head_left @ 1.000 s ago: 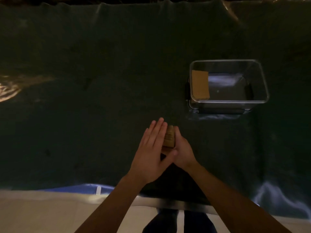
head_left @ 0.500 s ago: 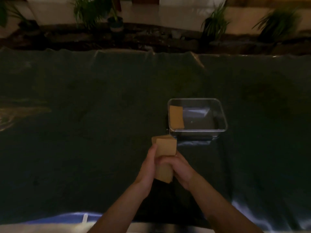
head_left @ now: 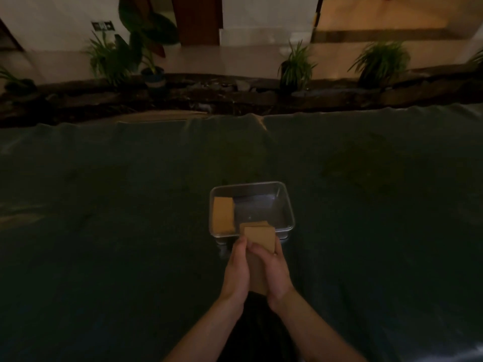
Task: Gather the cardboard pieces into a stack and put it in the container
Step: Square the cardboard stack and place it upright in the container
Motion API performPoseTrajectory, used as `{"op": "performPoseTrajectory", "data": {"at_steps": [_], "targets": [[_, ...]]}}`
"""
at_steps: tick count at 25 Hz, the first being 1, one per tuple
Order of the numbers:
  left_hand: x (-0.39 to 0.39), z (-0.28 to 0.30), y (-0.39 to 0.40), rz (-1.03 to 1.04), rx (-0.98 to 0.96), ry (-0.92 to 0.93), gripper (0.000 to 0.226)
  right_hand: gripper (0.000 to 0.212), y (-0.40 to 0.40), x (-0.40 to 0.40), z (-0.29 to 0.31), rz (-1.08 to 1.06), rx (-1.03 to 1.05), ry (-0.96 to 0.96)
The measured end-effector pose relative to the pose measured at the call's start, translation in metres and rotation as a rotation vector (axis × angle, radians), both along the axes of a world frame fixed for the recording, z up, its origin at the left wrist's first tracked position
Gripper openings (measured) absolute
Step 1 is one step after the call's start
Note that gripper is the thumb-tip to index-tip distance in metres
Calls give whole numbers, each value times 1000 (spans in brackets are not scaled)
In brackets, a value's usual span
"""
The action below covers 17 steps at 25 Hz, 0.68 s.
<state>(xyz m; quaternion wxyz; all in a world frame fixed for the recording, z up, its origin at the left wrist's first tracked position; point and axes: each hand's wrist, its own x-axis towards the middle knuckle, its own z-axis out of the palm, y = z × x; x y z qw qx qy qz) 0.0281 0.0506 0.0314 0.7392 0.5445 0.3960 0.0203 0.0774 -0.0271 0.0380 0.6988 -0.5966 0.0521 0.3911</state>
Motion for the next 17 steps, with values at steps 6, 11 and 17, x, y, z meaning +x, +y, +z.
{"op": "performPoseTrajectory", "data": {"at_steps": [6, 11, 17], "targets": [[63, 35, -56, 27, -147, -46, 48, 51, -59, 85, 4, 109, -19, -2], [90, 37, -54, -113, -64, 19, 47, 52, -79, 136, 5, 170, -50, 13], [124, 28, -53, -121, 41, 95, 46, 59, -74, 167, 0, 226, -106, 50]]}}
